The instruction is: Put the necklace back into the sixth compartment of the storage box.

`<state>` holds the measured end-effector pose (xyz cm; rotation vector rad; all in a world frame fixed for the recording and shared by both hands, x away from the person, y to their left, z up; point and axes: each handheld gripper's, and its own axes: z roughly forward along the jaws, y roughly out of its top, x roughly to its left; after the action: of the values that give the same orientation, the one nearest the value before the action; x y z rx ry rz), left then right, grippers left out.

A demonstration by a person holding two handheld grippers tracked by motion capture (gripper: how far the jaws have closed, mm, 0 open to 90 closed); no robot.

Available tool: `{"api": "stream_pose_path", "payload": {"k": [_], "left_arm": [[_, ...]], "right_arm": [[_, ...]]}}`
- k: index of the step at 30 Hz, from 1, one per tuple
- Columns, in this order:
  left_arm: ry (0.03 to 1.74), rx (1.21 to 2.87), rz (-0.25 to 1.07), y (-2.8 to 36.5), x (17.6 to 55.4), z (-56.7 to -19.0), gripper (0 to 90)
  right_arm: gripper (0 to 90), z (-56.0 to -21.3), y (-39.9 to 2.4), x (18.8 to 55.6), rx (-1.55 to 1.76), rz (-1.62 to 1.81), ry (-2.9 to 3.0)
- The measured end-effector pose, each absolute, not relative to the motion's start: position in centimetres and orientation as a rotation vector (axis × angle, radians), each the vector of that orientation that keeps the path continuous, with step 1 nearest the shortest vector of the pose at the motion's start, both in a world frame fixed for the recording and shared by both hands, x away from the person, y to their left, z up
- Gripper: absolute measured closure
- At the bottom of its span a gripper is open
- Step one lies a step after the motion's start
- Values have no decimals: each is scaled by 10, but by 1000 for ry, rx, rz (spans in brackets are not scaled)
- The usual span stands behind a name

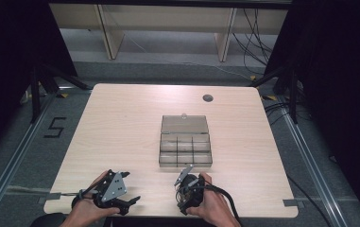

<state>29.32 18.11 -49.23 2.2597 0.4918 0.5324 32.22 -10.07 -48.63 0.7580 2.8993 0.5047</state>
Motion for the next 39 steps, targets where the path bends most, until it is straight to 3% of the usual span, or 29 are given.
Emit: {"api": "stream_pose_path", "payload": {"k": [7, 8, 10, 11, 12, 13, 17, 26, 39], "left_arm": [[488, 2260, 534, 181, 293, -492, 150], [488, 2261, 530, 181, 293, -492, 150], [484, 2259, 532, 181, 293, -493, 150], [486, 2260, 529, 180, 293, -493, 150], [486, 2260, 529, 180, 293, -493, 150], [485, 2254, 528, 180, 293, -494, 150], [487, 2259, 529, 180, 293, -493, 150], [472, 2277, 538, 181, 294, -492, 150], [478, 2255, 534, 180, 294, -494, 150]], "right_arm": [[224, -488, -99, 324, 735, 488, 2919], [284, -487, -99, 324, 734, 483, 2919], [314, -487, -100, 325, 727, 479, 2929], [398, -486, -102, 326, 710, 491, 2940], [398, -486, -102, 326, 710, 491, 2940], [502, -484, -103, 327, 699, 487, 2945], [581, -483, -105, 330, 699, 492, 2949], [584, -478, -104, 333, 695, 442, 2960], [585, -433, -114, 340, 669, 471, 2936]]}}
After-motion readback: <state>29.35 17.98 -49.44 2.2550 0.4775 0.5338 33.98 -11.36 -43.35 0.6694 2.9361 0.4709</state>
